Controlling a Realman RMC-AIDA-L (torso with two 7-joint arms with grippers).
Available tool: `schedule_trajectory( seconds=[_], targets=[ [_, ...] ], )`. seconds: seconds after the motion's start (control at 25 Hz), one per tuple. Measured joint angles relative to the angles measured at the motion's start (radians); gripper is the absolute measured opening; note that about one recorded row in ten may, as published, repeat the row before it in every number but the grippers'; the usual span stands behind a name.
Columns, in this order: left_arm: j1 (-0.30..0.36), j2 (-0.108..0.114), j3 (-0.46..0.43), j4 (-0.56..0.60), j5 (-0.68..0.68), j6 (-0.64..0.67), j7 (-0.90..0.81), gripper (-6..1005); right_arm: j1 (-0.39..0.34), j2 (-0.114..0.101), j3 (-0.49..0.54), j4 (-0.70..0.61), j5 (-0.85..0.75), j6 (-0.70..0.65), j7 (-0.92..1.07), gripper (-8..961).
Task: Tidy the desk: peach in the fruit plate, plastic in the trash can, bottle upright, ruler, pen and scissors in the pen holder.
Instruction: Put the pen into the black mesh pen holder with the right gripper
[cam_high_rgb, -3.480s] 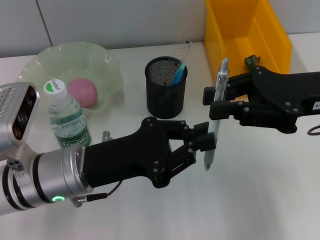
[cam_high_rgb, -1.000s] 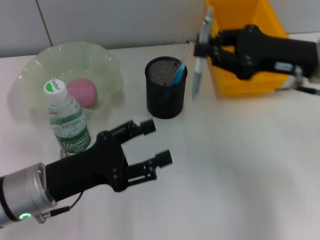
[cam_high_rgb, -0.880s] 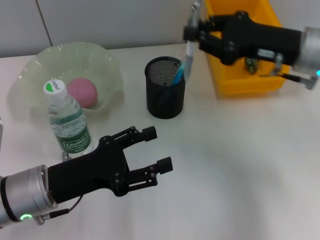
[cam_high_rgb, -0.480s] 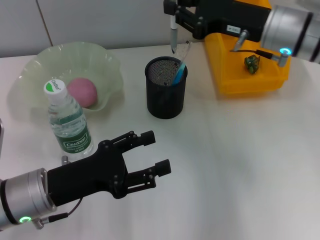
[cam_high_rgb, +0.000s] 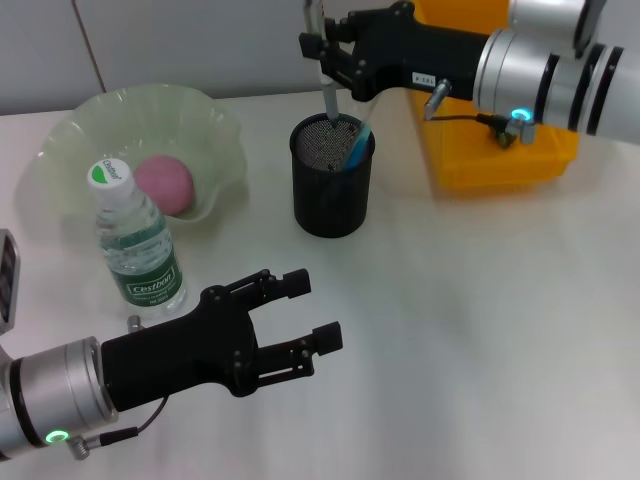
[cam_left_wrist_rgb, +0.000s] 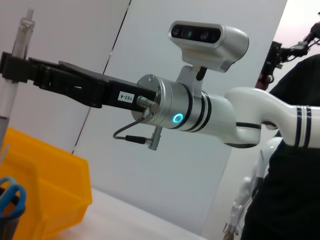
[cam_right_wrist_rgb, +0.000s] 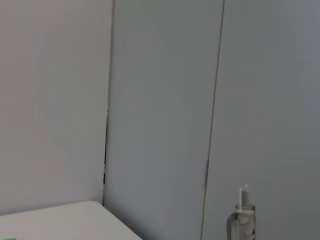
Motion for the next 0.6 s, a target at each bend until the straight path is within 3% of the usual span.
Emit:
schedule_trajectory(
  seconds=[0.6],
  targets=[
    [-0.002,0.004,-0.007,0.003,0.030,-0.026,-0.010,814,0.035,0.003,-0.002,0.120,0.009,0.063,0.024,169]
  ],
)
